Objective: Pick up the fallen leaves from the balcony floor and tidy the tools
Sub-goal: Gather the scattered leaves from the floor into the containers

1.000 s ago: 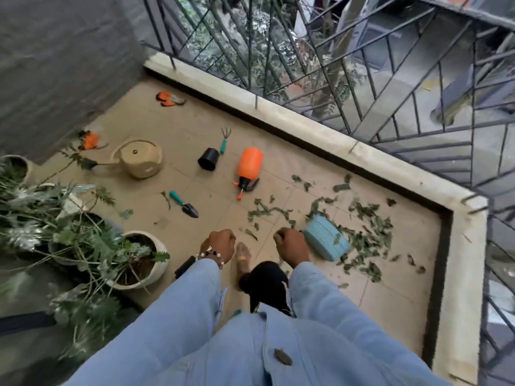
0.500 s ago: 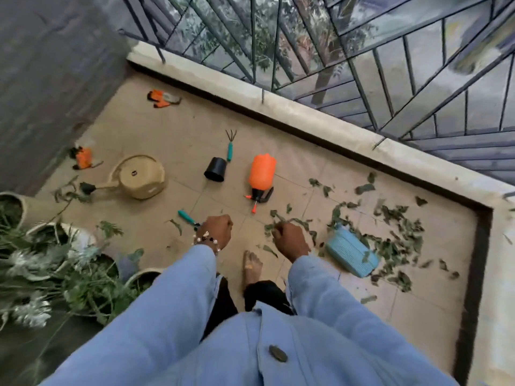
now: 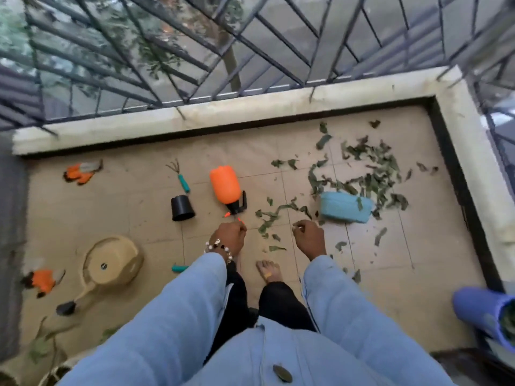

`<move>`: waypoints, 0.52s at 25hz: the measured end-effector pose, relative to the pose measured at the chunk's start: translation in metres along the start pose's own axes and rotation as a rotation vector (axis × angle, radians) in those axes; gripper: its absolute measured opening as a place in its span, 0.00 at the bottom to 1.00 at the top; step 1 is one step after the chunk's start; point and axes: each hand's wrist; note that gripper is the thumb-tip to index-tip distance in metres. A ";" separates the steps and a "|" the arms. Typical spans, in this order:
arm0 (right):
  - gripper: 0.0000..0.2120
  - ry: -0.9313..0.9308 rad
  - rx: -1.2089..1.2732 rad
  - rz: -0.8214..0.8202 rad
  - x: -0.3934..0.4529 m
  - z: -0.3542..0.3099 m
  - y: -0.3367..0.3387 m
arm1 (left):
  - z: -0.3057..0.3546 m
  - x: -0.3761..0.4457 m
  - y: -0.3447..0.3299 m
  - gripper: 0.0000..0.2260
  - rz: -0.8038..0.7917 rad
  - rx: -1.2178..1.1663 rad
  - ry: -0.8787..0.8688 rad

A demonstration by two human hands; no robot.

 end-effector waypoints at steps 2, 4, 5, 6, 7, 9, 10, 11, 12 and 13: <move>0.11 -0.061 0.040 0.073 0.012 0.007 -0.014 | -0.006 0.029 -0.001 0.12 -0.054 0.041 -0.065; 0.11 -0.127 0.068 0.113 0.027 0.017 -0.034 | -0.017 0.060 -0.006 0.11 -0.098 0.070 -0.106; 0.10 -0.161 0.093 0.127 0.035 0.024 -0.047 | -0.023 0.076 -0.009 0.11 -0.120 0.089 -0.116; 0.10 -0.191 0.115 0.135 0.044 0.031 -0.059 | -0.028 0.090 -0.011 0.11 -0.136 0.104 -0.121; 0.11 -0.216 0.120 0.144 0.051 0.037 -0.070 | -0.034 0.103 -0.016 0.12 -0.147 0.115 -0.121; 0.11 -0.284 0.123 0.169 0.075 0.060 -0.096 | -0.047 0.139 -0.037 0.12 -0.170 0.137 -0.119; 0.10 -0.322 0.139 0.175 0.088 0.075 -0.109 | -0.053 0.157 -0.051 0.12 -0.182 0.139 -0.113; 0.10 -0.364 0.158 0.176 0.102 0.094 -0.123 | -0.057 0.176 -0.069 0.12 -0.197 0.131 -0.099; 0.10 -0.405 0.178 0.175 0.116 0.117 -0.138 | -0.061 0.195 -0.089 0.11 -0.210 0.121 -0.086; 0.09 -0.439 0.194 0.175 0.132 0.140 -0.153 | -0.064 0.215 -0.112 0.11 -0.226 0.117 -0.080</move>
Point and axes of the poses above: each hand's wrist, its own x-axis towards the middle knuckle, its own y-axis out of the back of the hand, z = x × y, and after that the axes turned 10 degrees about x, right-handed
